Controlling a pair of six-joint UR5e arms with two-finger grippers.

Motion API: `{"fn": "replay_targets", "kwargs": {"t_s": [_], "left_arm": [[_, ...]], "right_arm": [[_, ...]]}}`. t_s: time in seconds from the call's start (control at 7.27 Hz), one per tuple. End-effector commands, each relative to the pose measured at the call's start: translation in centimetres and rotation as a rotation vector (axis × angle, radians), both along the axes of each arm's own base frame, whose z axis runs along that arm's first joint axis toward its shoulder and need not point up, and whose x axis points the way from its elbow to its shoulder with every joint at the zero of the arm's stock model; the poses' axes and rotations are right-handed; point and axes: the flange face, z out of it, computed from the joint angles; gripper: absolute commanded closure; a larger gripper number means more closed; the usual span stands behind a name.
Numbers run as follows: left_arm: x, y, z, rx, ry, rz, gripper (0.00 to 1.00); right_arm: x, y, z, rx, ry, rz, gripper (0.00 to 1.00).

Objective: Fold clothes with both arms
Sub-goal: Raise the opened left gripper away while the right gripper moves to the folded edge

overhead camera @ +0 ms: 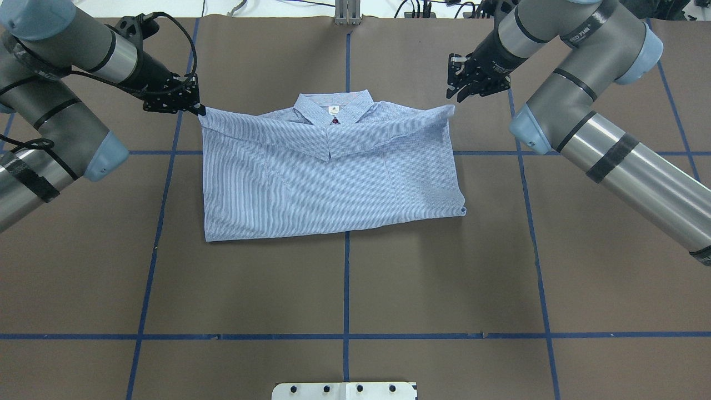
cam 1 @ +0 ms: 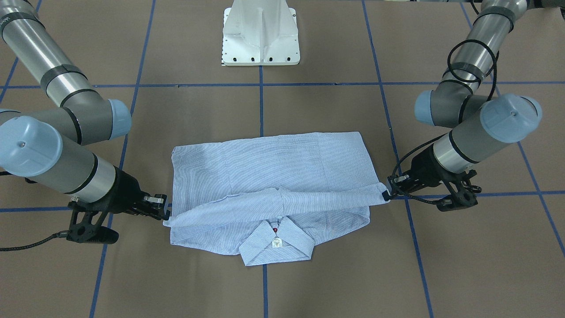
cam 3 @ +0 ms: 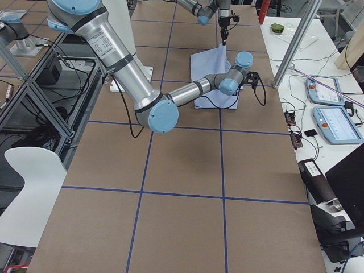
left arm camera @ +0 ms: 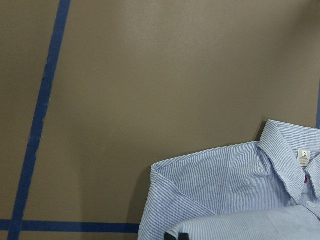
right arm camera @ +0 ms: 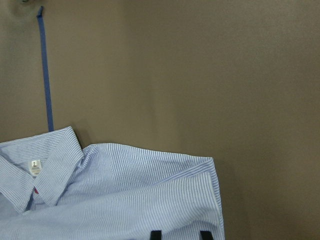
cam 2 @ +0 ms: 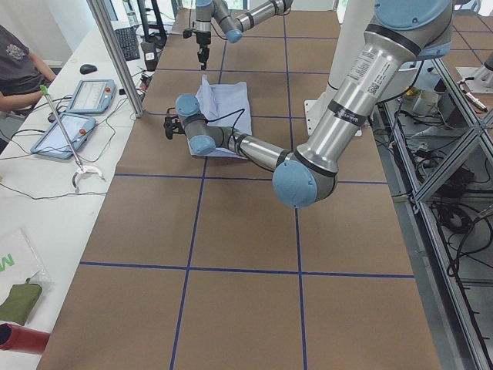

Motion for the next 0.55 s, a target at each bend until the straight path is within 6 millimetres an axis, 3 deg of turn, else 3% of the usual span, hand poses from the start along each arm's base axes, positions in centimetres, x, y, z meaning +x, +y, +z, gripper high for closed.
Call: {"fn": "replay_targets", "kwargs": {"t_s": [0.0,0.14,0.41], "left_arm": [[-0.2,-0.1,-0.3,0.001,-0.003,-0.017,0.01],[-0.1,-0.3,0.2,-0.011,-0.011,-0.025,0.01],[-0.3,-0.2,-0.4,-0.032,0.0,-0.043,0.01]], "right_arm": [[1.0,1.4,1.8,-0.003,0.004,0.001,0.0],[0.5,4.8,2.4,0.0,-0.008,-0.024,0.0],[-1.8,9.0,4.6,-0.005,0.011,-0.07,0.0]]}}
